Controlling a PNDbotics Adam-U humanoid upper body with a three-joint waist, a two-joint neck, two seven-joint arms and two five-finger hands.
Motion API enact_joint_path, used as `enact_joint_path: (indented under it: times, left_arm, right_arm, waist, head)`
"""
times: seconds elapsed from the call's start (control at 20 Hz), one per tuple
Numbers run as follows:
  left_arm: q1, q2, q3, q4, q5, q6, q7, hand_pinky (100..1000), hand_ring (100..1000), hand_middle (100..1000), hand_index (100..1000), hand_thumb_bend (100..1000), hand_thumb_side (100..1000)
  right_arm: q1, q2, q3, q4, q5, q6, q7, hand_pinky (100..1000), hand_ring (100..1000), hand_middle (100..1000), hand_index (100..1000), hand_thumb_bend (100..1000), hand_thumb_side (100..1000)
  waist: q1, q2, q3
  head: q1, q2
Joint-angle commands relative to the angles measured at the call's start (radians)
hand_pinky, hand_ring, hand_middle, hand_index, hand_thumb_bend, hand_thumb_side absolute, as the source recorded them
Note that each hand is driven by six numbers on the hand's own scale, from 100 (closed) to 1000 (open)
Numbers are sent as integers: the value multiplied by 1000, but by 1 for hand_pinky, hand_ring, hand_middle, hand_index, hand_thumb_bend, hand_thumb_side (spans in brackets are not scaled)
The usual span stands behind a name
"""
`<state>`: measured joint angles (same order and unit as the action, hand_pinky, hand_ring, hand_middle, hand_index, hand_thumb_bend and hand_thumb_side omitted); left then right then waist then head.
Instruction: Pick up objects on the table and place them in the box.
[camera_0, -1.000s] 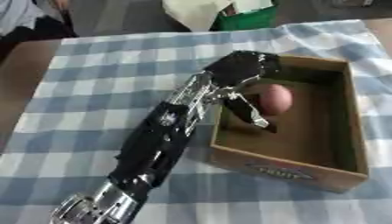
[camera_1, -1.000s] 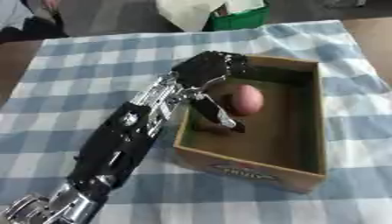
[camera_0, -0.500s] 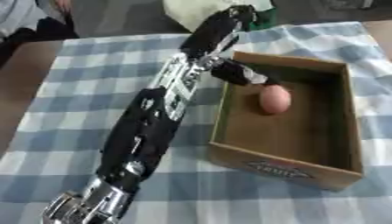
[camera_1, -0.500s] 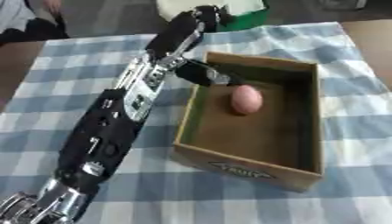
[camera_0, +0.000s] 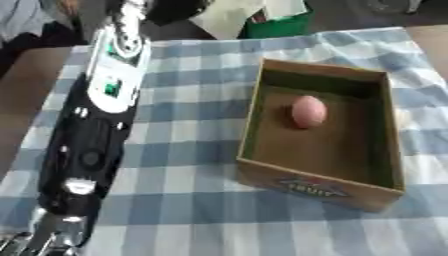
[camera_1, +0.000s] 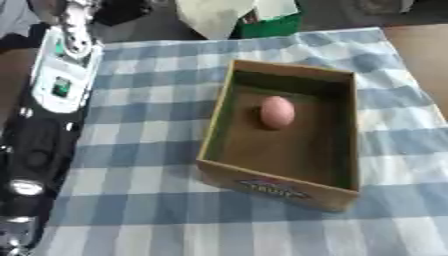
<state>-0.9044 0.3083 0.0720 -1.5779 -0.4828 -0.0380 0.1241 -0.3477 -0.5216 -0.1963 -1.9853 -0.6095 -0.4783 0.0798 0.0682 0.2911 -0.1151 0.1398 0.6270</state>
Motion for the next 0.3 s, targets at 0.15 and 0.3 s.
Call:
enact_joint_path:
  times: [0.15,0.3]
  left_arm:
    - [86,114,87,-167,302,88,146,441,553,581,745,510,595]
    - [172,159,127,-249,468,98,261,443,553,585,745,467,599]
  right_arm:
    - [15,-37,-24,-15,27,-8,-29,872,951,775,997,100,1000]
    - [33,-38,-32,-15,42,-10,-42,873,952,774,998,100,1000]
  waist:
    - [-16,-31,23]
    - [-20,-36,40]
  head:
    - [-47,11]
    - [-65,14]
